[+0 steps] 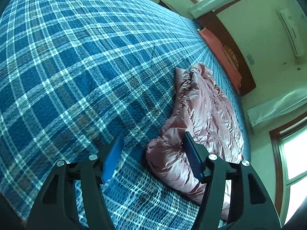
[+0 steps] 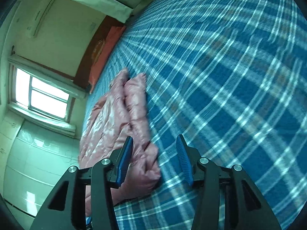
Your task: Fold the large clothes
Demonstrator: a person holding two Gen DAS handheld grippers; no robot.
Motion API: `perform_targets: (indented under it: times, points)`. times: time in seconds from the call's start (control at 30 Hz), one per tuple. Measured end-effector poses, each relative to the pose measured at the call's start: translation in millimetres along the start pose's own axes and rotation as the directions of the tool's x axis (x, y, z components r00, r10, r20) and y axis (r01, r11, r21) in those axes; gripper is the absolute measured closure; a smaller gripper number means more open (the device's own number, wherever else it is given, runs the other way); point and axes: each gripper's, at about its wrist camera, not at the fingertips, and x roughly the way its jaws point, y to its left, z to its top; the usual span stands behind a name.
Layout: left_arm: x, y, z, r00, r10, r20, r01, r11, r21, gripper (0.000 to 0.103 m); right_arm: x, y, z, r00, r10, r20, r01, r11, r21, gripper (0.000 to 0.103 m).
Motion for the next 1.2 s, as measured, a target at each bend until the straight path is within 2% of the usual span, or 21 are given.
perform_targets:
  times: [0.07, 0.17, 0.3, 0.37, 0.5, 0.57, 0.67, 0.8, 0.83, 0.87, 0.97, 1.03, 1.13, 1.2]
  points:
    - [-4, -2, 2, 1.0, 0.019, -0.006, -0.019, 1.0, 0.015, 0.04, -6, 2, 4, 0.998, -0.053, 0.018, 0.053, 0.998, -0.025, 0.056]
    - [-13, -12, 6, 0.996, 0.088, 0.024, -0.09, 0.992, 0.092, 0.04, -17, 13, 11, 0.991, -0.118, 0.058, 0.123, 0.988, -0.095, 0.056]
    - [-28, -35, 8, 0.981, 0.163, 0.105, -0.183, 0.954, 0.238, 0.04, -23, 37, 11, 0.983, -0.161, 0.088, 0.175, 0.967, -0.185, 0.056]
    - [-33, -50, 9, 0.975, 0.173, 0.136, -0.207, 0.932, 0.297, 0.04, -23, 54, 8, 0.981, -0.169, 0.097, 0.188, 0.952, -0.241, 0.056]
    - [-36, -76, 3, 0.979, 0.146, 0.143, -0.189, 0.91, 0.368, 0.04, -15, 91, -3, 0.982, -0.166, 0.094, 0.189, 0.92, -0.344, 0.056]
    - [-31, -94, 0, 0.979, 0.145, 0.145, -0.193, 0.891, 0.411, 0.04, -8, 114, -13, 0.982, -0.164, 0.093, 0.188, 0.894, -0.408, 0.056]
    - [-18, -123, -10, 0.976, 0.163, 0.146, -0.215, 0.839, 0.499, 0.04, 7, 149, -25, 0.983, -0.161, 0.086, 0.183, 0.848, -0.497, 0.056]
    - [6, -155, -24, 0.974, 0.181, 0.134, -0.226, 0.797, 0.56, 0.04, 39, 194, -50, 0.987, -0.159, 0.012, 0.133, 0.784, -0.606, 0.056]
    - [12, -163, -27, 0.97, 0.195, 0.144, -0.243, 0.777, 0.581, 0.04, 49, 204, -57, 0.985, -0.171, 0.002, 0.134, 0.762, -0.634, 0.056]
    - [21, -174, -33, 0.961, 0.22, 0.167, -0.276, 0.741, 0.612, 0.04, 58, 212, -63, 0.983, -0.185, -0.002, 0.139, 0.743, -0.655, 0.056]
    - [46, -196, -47, 0.941, 0.267, 0.21, -0.337, 0.662, 0.669, 0.04, 90, 242, -85, 0.973, -0.23, -0.018, 0.146, 0.673, -0.725, 0.056]
    - [60, -206, -51, 0.934, 0.282, 0.219, -0.353, 0.632, 0.69, 0.04, 110, 260, -98, 0.967, -0.254, 0.001, 0.164, 0.623, -0.765, 0.056]
    - [84, -216, -57, 0.919, 0.31, 0.244, -0.387, 0.578, 0.719, 0.04, 131, 274, -112, 0.958, -0.285, 0.026, 0.191, 0.57, -0.799, 0.056]
    - [104, -216, -60, 0.905, 0.347, 0.246, -0.407, 0.545, 0.733, 0.04, 150, 274, -120, 0.944, -0.329, 0.028, 0.21, 0.533, -0.819, 0.056]
